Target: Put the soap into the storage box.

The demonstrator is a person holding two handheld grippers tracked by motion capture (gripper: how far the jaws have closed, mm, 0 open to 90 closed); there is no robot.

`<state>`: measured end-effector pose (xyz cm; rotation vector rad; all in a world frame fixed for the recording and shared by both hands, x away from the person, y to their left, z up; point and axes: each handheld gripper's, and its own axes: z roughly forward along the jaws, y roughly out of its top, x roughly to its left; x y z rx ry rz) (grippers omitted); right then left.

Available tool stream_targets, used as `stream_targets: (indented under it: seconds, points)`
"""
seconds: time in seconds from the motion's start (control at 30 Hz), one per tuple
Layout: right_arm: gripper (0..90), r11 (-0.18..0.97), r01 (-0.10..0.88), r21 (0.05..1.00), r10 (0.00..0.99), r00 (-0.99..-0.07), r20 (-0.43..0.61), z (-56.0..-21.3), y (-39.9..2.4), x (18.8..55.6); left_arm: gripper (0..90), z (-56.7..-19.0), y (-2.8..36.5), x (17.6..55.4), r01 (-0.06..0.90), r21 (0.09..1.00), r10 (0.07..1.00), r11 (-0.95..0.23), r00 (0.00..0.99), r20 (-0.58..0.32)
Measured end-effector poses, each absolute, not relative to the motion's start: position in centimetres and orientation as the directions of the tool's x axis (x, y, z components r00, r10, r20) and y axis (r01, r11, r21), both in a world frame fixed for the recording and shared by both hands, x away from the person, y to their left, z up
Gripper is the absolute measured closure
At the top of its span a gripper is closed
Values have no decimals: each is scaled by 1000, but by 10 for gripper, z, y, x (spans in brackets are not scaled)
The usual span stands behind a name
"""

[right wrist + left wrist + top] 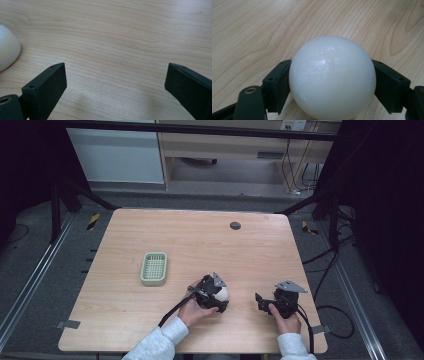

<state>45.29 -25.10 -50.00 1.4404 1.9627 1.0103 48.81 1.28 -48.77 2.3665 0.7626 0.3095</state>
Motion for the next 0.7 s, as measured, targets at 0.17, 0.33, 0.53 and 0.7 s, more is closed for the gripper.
stream_targets:
  seconds: [0.17,0.33,0.53,0.7]
  points:
    - [44,164,577,800,948,-316,33,-500,-251,453,225,-480,17,486,439,650,595,-620,803,26]
    - [44,172,573,801,947,-321,26,-500,-251,453,225,-474,23,485,438,662,598,-608,801,19]
    - [44,165,577,800,948,-317,33,-500,-251,453,225,-466,32,481,434,674,599,-598,801,15]
    - [44,169,573,802,947,-319,29,-500,-251,453,225,-458,43,478,432,676,600,-597,800,20]
